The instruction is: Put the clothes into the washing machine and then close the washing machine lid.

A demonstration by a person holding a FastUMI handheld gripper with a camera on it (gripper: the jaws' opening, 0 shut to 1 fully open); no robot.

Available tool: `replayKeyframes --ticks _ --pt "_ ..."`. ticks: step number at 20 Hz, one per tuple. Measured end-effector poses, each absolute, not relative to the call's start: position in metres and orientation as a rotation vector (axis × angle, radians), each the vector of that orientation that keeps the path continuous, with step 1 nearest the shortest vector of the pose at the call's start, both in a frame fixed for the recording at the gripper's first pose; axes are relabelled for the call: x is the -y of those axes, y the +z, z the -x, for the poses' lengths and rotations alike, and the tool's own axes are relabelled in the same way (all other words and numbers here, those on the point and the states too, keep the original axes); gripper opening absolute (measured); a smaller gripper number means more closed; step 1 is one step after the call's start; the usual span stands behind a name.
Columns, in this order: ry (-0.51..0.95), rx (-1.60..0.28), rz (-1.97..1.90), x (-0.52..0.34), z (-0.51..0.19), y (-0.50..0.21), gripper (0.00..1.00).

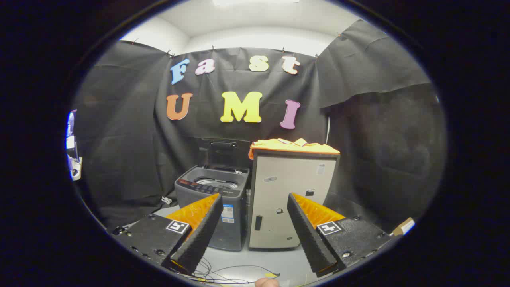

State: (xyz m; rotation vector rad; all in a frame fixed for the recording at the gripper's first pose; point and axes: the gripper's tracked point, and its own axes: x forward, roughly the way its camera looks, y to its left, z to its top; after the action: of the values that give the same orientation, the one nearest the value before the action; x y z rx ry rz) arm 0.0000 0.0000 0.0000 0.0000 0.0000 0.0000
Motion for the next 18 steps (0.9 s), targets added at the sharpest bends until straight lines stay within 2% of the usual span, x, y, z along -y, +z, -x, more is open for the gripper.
replayKeyframes --ticks 18 --pt "-0.001 -0.021 -0.010 0.012 -0.015 0.000 1.00"
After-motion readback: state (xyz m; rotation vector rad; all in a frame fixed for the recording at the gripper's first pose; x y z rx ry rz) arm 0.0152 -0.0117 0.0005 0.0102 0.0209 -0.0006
